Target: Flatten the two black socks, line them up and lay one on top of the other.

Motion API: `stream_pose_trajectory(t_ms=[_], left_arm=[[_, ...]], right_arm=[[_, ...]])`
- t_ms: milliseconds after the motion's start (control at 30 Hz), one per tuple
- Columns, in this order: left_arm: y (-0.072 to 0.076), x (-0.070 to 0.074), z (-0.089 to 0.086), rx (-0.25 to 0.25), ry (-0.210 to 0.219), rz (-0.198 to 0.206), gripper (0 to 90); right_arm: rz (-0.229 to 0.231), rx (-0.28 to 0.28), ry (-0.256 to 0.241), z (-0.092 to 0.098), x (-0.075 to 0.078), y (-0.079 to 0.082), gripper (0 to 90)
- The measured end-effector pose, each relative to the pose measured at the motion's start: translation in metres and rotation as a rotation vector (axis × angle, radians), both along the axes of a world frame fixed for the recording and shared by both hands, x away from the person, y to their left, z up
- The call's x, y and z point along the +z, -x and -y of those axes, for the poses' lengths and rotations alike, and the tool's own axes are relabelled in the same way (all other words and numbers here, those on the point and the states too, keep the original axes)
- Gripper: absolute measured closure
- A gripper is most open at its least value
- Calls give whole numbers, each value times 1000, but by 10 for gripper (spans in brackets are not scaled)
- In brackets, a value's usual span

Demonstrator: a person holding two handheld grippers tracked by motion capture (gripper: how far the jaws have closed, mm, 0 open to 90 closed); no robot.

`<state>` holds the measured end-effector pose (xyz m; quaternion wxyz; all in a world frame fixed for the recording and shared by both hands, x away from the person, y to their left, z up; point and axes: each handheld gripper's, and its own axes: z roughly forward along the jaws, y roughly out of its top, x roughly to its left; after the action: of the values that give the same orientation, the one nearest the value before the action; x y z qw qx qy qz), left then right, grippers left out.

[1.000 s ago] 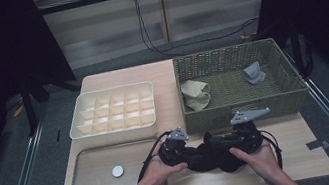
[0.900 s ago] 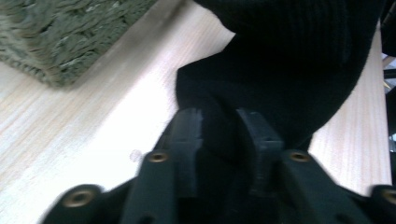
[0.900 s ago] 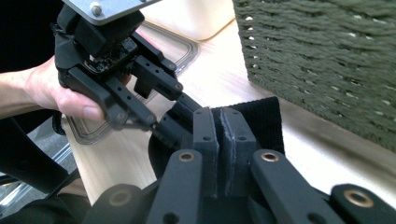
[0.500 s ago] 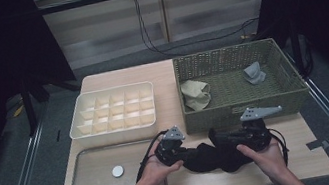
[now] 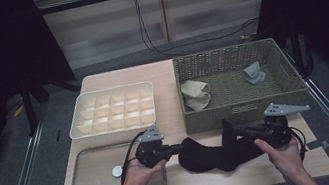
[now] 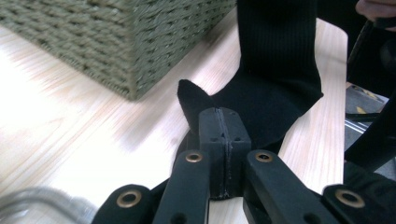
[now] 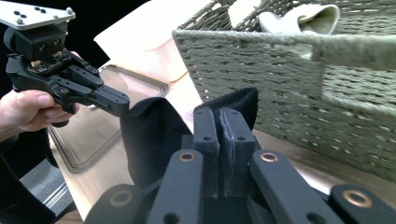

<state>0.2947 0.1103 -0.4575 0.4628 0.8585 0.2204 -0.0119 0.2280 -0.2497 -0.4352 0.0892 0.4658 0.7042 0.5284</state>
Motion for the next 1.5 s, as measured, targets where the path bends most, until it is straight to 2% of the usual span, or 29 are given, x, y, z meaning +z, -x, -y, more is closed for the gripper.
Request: stream_pose_trajectory(t_ms=[133, 200, 300, 400, 633, 733, 967, 1000, 1100, 1167, 1367, 1400, 1500], left_arm=[[3, 0, -9, 10, 6, -13, 894], [4, -4, -13, 6, -4, -21, 893], [6, -12, -13, -12, -41, -40, 886], [9, -14, -12, -28, -57, -46, 873], [8, -14, -14, -12, -50, -53, 814], [7, -13, -10, -26, -47, -48, 779], [2, -8, 7, -52, -28, -48, 726], [2, -10, 13, -57, -46, -53, 716], [5, -15, 19, -71, -64, -56, 704], [6, -19, 21, -77, -86, -58, 684], [7, -27, 19, -61, -130, -48, 667], [6, -28, 18, -59, -128, -44, 667], [3, -30, 17, -50, -161, -38, 676]], right_arm=[[3, -24, -1, 11, -2, 6, 859], [-4, -40, 3, 18, -5, 9, 860], [-30, -63, 18, 28, -14, 12, 859], [-65, -76, 37, 35, -24, 17, 858], [-109, -94, 80, 45, -36, 29, 847], [-124, -104, 94, 47, -38, 28, 829], [-121, -121, 119, 48, -38, 26, 789], [-120, -134, 122, 48, -37, 25, 779], [-107, -134, 115, 50, -35, 26, 768], [-116, -133, 117, 51, -35, 26, 759], [-144, -125, 132, 49, -40, 23, 717], [-144, -126, 135, 49, -41, 22, 715], [-145, -125, 138, 48, -40, 20, 703]])
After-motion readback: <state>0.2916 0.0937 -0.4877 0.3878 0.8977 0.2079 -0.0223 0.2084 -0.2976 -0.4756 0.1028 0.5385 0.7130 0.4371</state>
